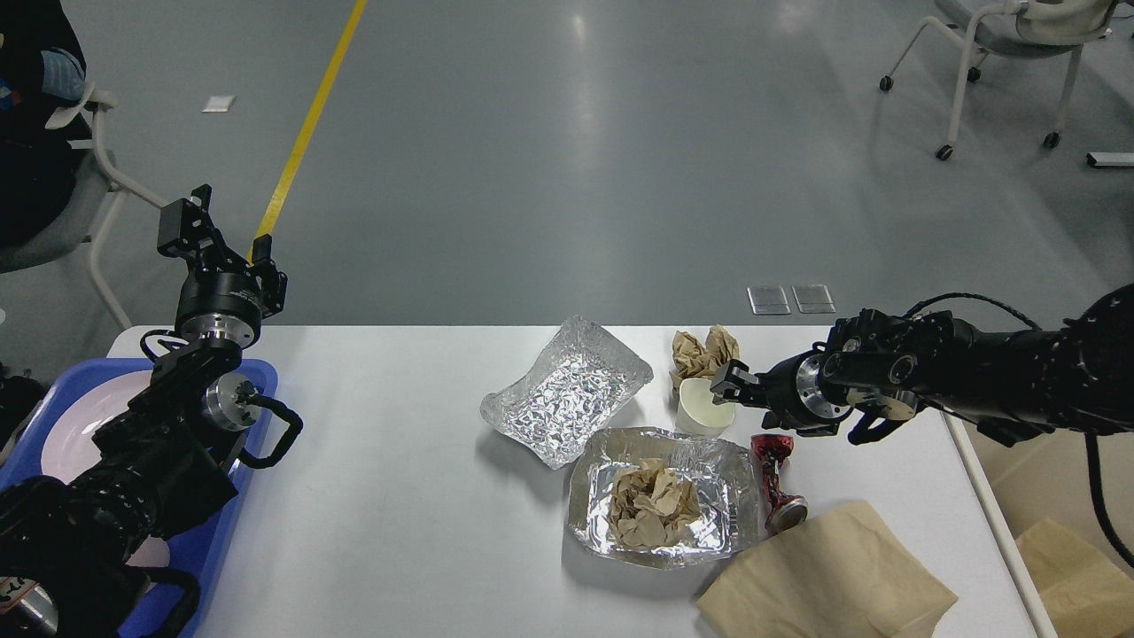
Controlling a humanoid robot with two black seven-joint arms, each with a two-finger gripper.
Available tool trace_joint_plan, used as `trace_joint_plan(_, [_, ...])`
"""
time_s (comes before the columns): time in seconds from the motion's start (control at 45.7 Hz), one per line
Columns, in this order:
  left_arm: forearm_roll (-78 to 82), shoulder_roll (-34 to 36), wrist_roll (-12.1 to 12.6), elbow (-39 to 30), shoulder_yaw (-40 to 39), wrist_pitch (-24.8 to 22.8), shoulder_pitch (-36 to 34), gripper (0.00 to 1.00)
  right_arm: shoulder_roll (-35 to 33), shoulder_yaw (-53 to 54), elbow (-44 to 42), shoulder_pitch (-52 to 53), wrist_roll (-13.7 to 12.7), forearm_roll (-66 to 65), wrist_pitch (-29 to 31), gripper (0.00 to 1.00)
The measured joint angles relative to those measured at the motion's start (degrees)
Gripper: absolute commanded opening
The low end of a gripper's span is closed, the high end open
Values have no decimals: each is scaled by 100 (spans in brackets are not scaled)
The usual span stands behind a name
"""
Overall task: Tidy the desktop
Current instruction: 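Grasp the white cup and carry it into the white bin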
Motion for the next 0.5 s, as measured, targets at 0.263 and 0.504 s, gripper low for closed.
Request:
trace_joint_plan(0.263, [0,0,0,0,0,0,0,96,113,62,-305,-288,-8,0,-174,33])
trace_joint_plan(0.504, [0,0,0,0,0,0,0,96,130,73,-347,-369,-13,9,-238,0])
